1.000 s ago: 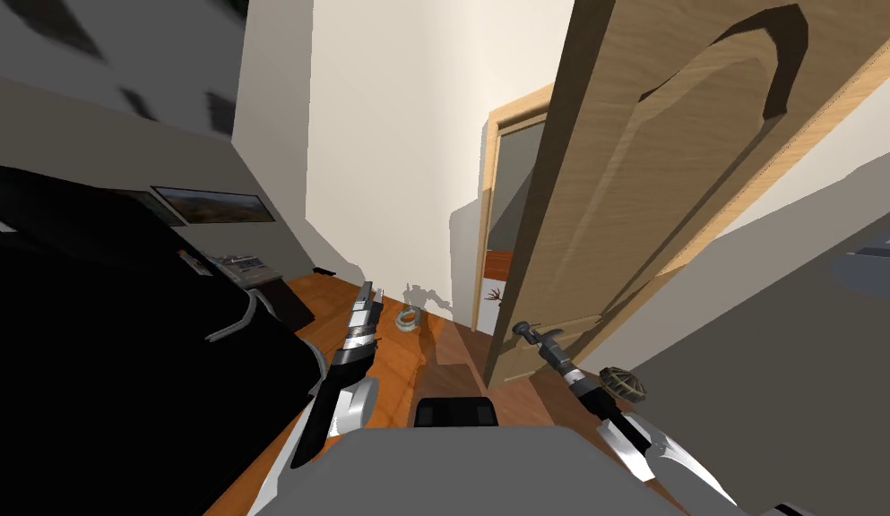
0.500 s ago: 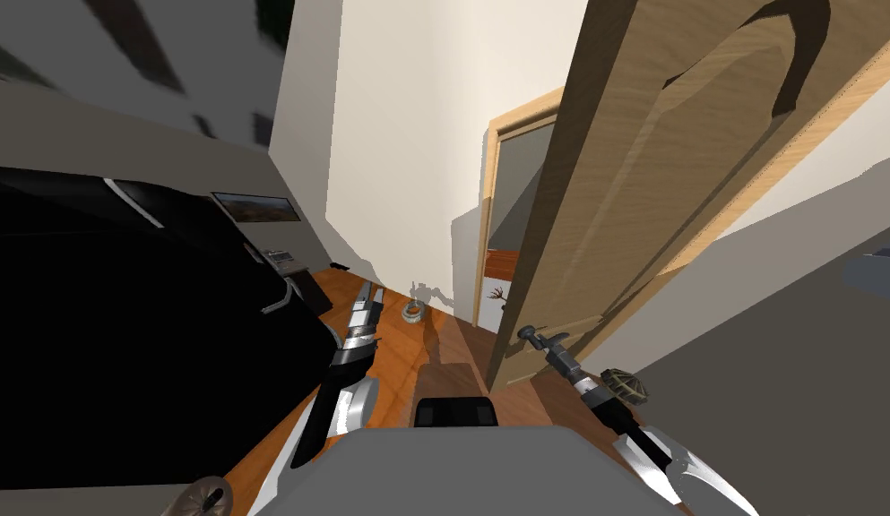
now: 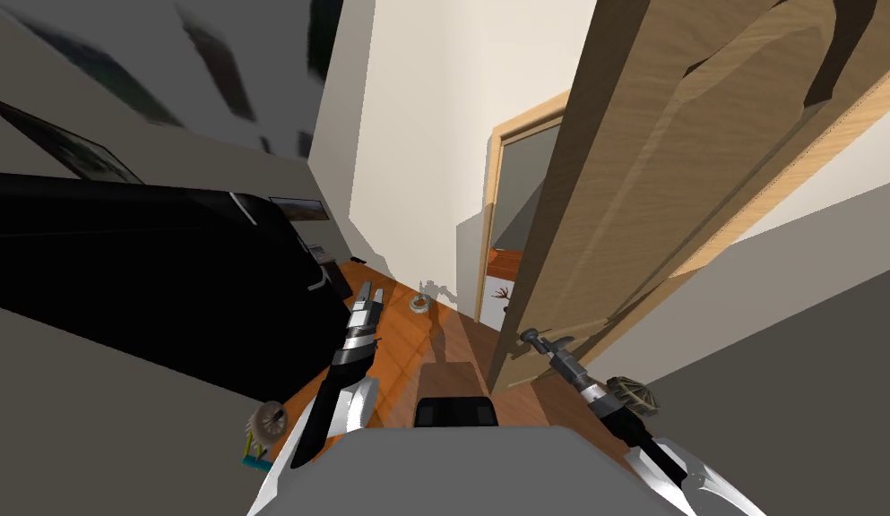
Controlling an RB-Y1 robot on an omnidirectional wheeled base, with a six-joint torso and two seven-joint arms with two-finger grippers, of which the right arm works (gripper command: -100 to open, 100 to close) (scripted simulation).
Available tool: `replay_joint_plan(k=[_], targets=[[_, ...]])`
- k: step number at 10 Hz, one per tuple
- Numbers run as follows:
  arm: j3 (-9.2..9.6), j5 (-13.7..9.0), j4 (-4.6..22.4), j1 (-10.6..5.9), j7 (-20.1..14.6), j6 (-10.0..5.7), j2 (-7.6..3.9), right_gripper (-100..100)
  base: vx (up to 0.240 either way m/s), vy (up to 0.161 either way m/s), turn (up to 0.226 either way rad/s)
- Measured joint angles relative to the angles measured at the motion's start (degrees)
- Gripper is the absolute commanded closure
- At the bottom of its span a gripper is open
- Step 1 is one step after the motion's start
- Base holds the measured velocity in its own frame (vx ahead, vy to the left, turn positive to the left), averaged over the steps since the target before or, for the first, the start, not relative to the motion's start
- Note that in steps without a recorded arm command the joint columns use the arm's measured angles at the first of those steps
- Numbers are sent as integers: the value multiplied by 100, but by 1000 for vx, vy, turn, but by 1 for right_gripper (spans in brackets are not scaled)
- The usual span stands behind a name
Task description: Pull the door open
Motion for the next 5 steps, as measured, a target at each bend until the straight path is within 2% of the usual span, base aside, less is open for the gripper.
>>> replay_joint_plan(k=[1, 3, 4, 5], targets=[[11, -3, 53, 5, -2, -57, -2, 100, -159, -85, 178], [48, -1, 354, -71, -33, -297, -1, 100, -209, -88, 176], [39, -23, 211, 22, -42, -289, -51, 100, -203, -67, 122], [34, -38, 131, 80, -41, -270, -79, 100, -79, -34, 27]])
